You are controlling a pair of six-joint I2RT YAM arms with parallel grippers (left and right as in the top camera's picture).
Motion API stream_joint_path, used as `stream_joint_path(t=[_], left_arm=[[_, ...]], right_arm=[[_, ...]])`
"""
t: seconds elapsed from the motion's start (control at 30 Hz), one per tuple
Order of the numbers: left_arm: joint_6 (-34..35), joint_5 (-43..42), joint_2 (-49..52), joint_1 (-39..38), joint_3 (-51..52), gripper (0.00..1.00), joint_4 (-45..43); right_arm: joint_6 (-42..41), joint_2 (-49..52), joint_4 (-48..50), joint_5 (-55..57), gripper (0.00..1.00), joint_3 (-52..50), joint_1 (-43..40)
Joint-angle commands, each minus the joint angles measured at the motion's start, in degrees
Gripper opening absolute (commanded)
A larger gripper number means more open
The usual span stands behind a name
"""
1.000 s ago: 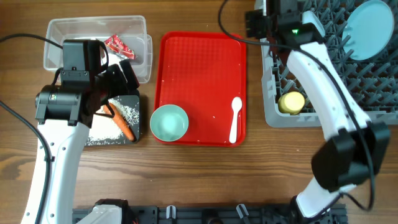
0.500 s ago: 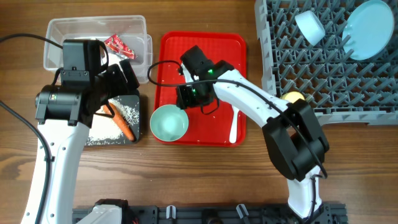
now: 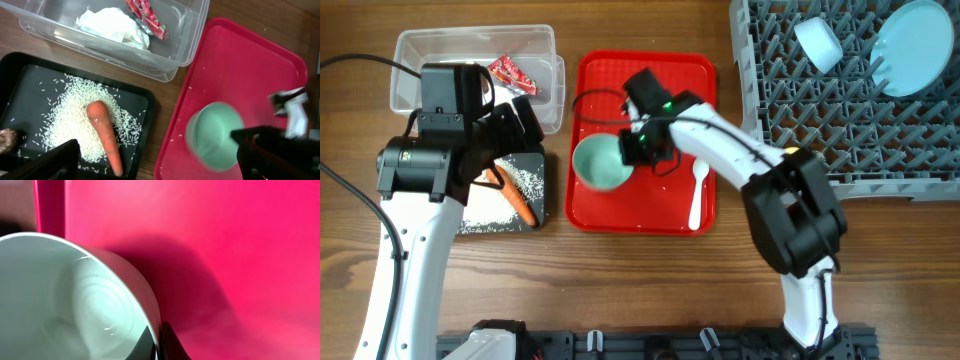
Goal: Sort waste into correct bins and load items into the dishwasher rack
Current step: 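Grasp the green bowl with the right gripper and place it in the rack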
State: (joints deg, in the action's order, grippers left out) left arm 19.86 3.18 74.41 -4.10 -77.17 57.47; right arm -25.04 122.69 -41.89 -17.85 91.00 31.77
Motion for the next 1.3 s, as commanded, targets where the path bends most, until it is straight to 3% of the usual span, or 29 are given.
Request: stream_joint_path(t=[0.0,0.13,0.3,0.47,0.53,0.73,0.87,1.07,1.27], left_arm=[[0.5,0.6,0.1,0.3,-0.4,1.0,-0.2],[0.5,0.5,0.1,0.3,-0.4,1.0,-0.2],[0.5,0.6,0.1,0.3,-0.4,1.0,-0.2],[0.5,0.5,0.1,0.3,-0.4,1.0,-0.2],[0.5,0.6,0.1,0.3,-0.4,1.0,-0.2],[0.5,0.5,0.1,0.3,-0.4,1.0,-0.2],[0.5,0.6,0.1,0.3,-0.4,1.0,-0.2],[0.5,0.5,0.1,0.3,-0.4,1.0,-0.2],[0.5,0.5,0.1,0.3,-0.4,1.0,-0.2]], right_arm=[[3.3,-4.5,-0.3,7.0,0.04,4.2,-6.6],[10.3,-14.3,-0.8,27.6,0.04,7.4,-14.9],[11.6,-25.0,-0.9,61.2,0.04,7.5,-23.2],[16.2,-22.7,-5.4,78.9,0.04,4.7,-27.9],[21.9,-20.4,-5.9,85.1,0.04,3.9,-27.9],[41.5,-10.3,0.0,90.4,0.04,3.1,-28.1],[43.5,-4.3,-1.9,95.5,0.04,3.1,-28.9],[42.9,-4.0,-3.5,95.4,0.04,3.0,-31.7],[39.8,-4.0,-6.6,84.8,0.04,3.0,-28.4]])
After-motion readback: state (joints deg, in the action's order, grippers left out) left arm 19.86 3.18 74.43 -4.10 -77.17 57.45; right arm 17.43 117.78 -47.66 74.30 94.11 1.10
